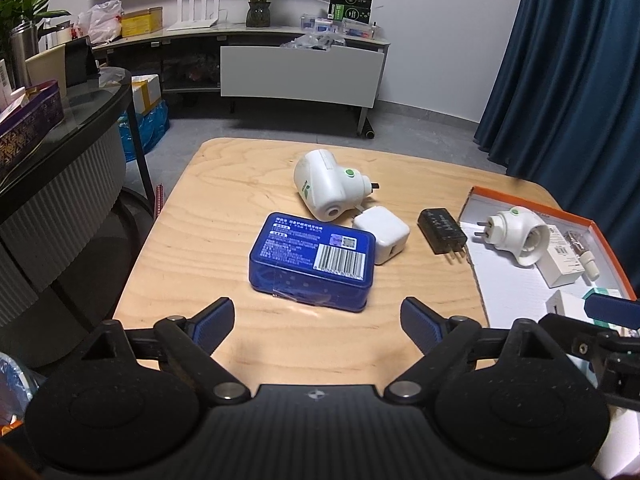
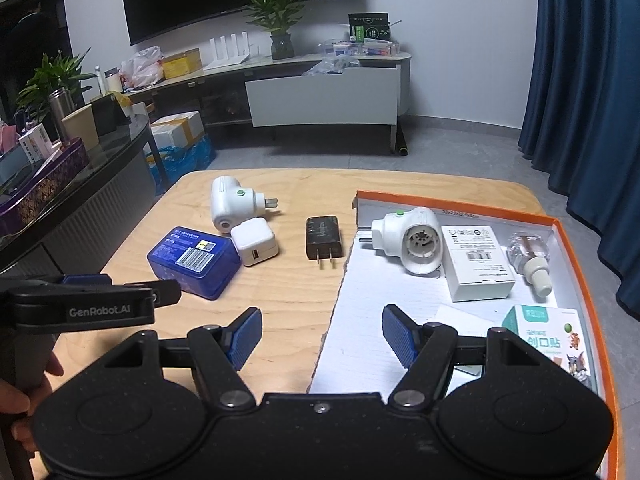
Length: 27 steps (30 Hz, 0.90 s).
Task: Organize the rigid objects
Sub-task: 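Grasp blue barcode case with left gripper while right gripper approaches white cube charger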
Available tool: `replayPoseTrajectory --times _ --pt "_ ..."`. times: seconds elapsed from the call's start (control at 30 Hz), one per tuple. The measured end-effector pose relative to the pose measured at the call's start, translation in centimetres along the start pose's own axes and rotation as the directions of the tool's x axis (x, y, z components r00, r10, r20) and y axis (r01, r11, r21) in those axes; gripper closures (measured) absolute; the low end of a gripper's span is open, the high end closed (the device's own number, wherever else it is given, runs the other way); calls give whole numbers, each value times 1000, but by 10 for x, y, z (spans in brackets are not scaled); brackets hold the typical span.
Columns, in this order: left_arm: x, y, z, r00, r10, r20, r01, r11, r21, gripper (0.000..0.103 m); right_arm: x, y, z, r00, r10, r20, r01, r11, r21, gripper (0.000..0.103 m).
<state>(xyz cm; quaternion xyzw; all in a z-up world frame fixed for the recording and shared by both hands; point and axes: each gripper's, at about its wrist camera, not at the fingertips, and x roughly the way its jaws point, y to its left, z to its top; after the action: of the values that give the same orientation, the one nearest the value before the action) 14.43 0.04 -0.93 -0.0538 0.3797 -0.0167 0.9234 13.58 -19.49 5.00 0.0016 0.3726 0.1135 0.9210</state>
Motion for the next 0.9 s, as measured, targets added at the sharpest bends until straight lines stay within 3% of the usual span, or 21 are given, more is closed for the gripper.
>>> replayPoseTrajectory --times 0.5,0.9 --pt "34 6 9 1000 -16 -12 16 999 32 1 25 3 1 999 13 -30 -13 1000 -6 24" --pt "73 9 19 1000 14 -13 -13 997 78 0 39 0 4 999 14 -41 -15 1000 -8 24"
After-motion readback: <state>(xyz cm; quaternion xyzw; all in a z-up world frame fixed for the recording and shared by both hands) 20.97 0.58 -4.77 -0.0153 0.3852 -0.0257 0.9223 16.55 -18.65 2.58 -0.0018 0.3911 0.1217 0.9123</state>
